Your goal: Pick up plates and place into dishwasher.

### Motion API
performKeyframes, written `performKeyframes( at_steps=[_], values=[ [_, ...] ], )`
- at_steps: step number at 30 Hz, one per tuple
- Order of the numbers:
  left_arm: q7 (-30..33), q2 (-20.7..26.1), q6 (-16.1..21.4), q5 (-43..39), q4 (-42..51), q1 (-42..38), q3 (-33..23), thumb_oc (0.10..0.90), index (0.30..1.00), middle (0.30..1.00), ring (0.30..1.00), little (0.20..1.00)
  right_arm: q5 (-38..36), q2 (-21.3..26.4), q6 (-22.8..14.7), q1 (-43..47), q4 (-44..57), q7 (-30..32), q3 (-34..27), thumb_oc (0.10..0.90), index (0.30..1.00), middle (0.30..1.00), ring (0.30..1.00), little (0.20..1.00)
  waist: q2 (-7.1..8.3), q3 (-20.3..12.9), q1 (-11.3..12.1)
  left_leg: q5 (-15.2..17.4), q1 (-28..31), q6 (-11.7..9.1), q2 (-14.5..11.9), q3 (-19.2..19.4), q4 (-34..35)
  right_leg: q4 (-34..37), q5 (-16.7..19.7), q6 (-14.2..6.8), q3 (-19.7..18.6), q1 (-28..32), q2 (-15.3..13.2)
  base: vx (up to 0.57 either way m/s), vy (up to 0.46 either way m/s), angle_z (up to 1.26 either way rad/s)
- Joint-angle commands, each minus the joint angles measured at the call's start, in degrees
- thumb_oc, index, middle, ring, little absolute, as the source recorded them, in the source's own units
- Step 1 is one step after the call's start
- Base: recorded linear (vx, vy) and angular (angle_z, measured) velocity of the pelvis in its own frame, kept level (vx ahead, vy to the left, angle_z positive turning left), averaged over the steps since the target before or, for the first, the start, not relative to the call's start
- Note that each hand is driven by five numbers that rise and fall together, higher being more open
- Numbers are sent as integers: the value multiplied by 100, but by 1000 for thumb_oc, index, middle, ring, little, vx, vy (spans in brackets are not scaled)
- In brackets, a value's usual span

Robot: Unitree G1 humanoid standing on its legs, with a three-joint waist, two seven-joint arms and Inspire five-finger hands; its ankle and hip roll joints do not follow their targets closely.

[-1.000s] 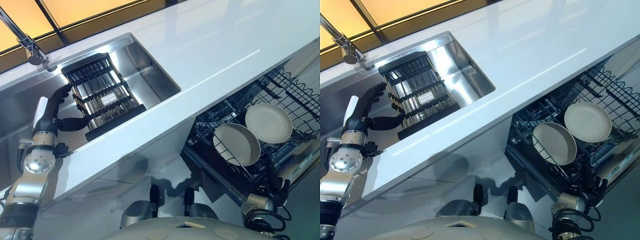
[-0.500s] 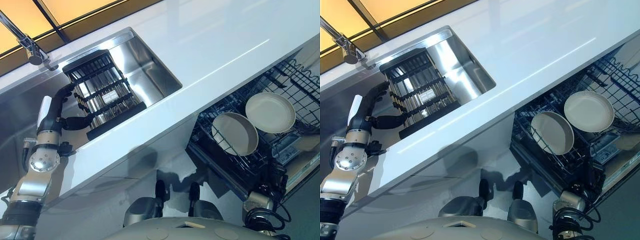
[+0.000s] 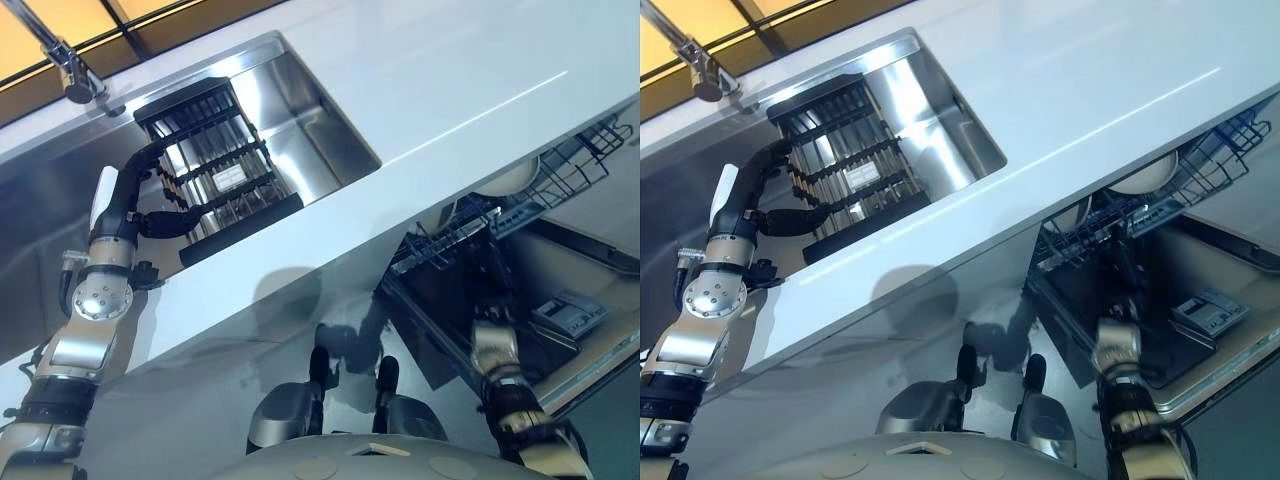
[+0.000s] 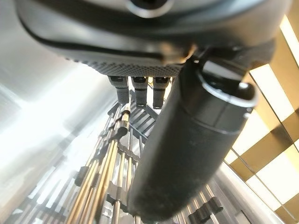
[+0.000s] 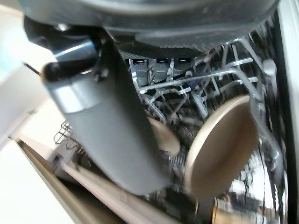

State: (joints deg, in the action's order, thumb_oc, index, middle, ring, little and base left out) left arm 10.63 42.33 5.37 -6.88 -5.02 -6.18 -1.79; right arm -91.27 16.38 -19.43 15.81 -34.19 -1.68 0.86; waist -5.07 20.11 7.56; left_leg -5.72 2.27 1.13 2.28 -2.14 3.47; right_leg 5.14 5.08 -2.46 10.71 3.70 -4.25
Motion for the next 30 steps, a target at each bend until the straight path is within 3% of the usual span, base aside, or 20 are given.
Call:
performKeyframes(
  at_steps=[1, 10, 12, 16, 17, 20, 25, 30],
  values=[
    [105, 621, 512, -199, 379, -375, 170, 800, 900, 900, 900, 900, 45, -306, -25, 1614, 936, -842, 756, 800, 900, 900, 900, 900, 195, -320, 442, 911, -482, 186, 427, -191, -917, -804, -420, -330, 68, -316, -391, 31, -27, 21],
    [-30, 800, 693, -419, 70, -664, 329, 800, 900, 900, 900, 900, 374, -235, -563, 2243, 665, -539, 766, 800, 900, 900, 900, 900, 210, -308, 573, 846, -498, 182, 440, -251, -823, -729, -346, -314, 146, -342, -358, 6, -5, 5],
    [-49, 790, 712, -418, 44, -676, 348, 800, 900, 900, 900, 900, 703, -235, -821, 2206, 627, -144, 728, 800, 900, 900, 900, 900, 218, -307, 553, 851, -491, 182, 438, -248, -848, -763, -351, -309, 144, -346, -366, 15, 7, 4],
    [18, 722, 656, -390, 116, -616, 342, 800, 900, 900, 900, 900, 2451, -222, -1197, 1944, 710, 1541, 662, 800, 900, 900, 900, 900, 235, -291, 424, 891, -448, 198, 423, -186, -905, -828, -357, -295, 68, -353, -365, 14, 22, 3],
    [57, 676, 632, -364, 157, -568, 335, 800, 900, 900, 900, 900, 3069, -225, -1126, 1792, 868, 2045, 652, 800, 900, 900, 900, 900, 237, -286, 373, 905, -424, 203, 418, -156, -920, -844, -357, -293, 25, -352, -360, 6, 52, 1],
    [160, 476, 648, -207, 226, -360, 250, 800, 900, 900, 900, 900, 3729, -200, -966, 1134, 1284, 2445, 478, 800, 900, 900, 900, 900, 247, -289, 181, 942, -345, 224, 402, -42, -934, -881, -356, -308, -118, -356, -349, 11, 60, -5],
    [290, 176, 710, -5, 404, 60, 19, 800, 900, 900, 900, 900, 4126, -142, -805, -57, 1923, 2473, 74, 800, 900, 900, 900, 900, 289, -338, -132, 1011, -236, 265, 378, 175, -910, -848, -327, -381, -336, -369, -335, -9, 44, -20],
    [246, 6, 658, 51, 649, 549, -498, 800, 900, 900, 900, 900, 4671, 79, -227, -1205, 2442, 2235, -580, 800, 900, 900, 900, 900, 419, -443, -540, 1052, -84, 273, 312, 496, -805, -801, -252, -532, -543, -424, -307, -30, -7, -36]
  ],
)
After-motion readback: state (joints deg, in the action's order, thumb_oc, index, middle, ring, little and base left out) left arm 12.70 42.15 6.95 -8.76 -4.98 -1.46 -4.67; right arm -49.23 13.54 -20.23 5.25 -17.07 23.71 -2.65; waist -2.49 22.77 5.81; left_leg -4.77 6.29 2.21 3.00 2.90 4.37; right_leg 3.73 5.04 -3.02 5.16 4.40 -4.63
